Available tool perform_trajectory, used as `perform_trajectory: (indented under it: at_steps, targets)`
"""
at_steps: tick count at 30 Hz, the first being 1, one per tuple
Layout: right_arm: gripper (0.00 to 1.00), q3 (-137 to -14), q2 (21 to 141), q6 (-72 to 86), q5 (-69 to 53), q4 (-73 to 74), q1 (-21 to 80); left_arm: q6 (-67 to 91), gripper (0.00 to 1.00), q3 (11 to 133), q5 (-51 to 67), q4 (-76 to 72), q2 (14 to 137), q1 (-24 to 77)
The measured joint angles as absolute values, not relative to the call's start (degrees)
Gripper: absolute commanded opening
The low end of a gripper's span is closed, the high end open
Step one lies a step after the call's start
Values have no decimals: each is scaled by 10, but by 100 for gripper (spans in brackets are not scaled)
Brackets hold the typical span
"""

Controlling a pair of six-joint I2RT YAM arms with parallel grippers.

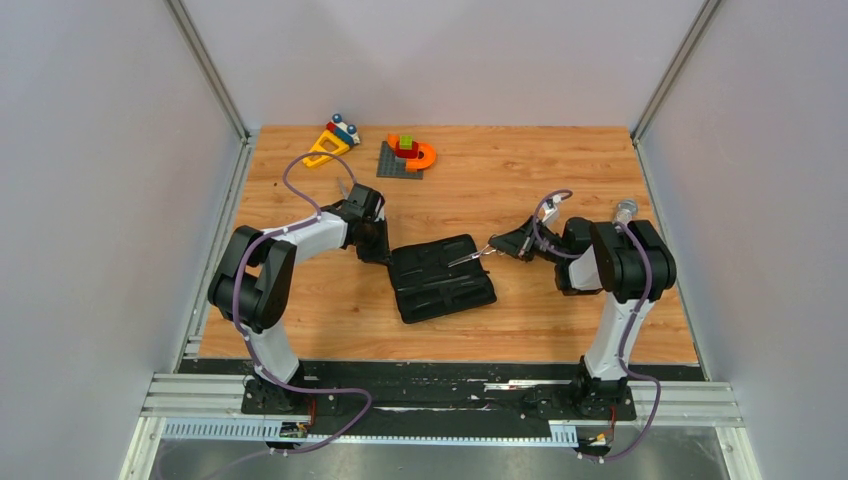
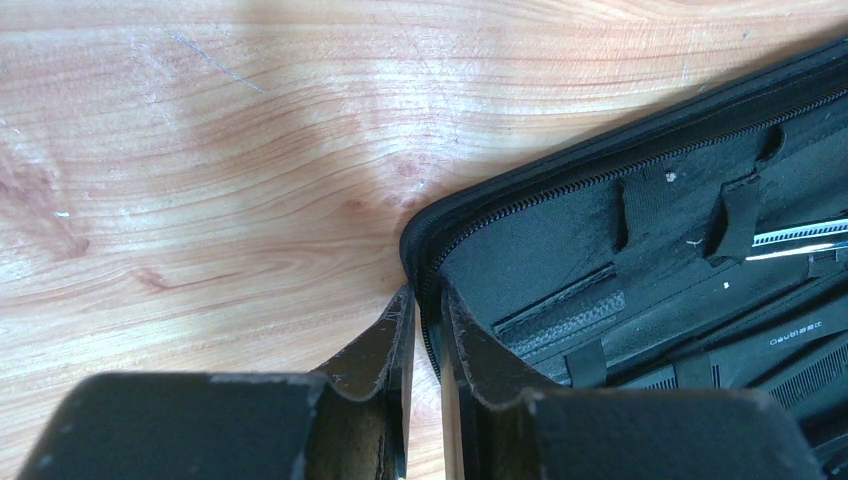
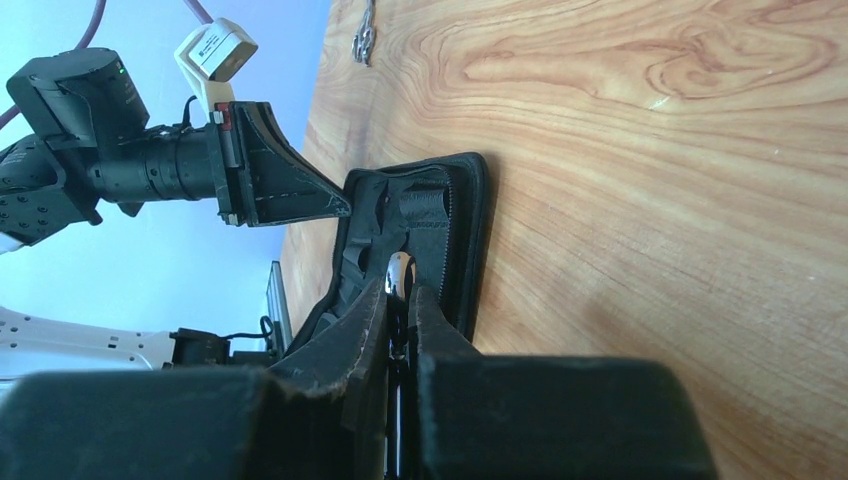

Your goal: Sort the hair-cutting tools

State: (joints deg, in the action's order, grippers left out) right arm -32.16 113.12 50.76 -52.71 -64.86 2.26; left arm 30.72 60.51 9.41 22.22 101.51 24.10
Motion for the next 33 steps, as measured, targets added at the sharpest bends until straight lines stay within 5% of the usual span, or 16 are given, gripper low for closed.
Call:
perform_trajectory:
  at_steps: [21, 33]
  targets:
    - [8, -338, 1180, 555, -527, -697, 36, 308, 19, 603, 99, 219, 1015, 239]
    - [47, -338, 1173, 527, -522, -631, 50, 310, 18, 595, 101, 207, 1013, 238]
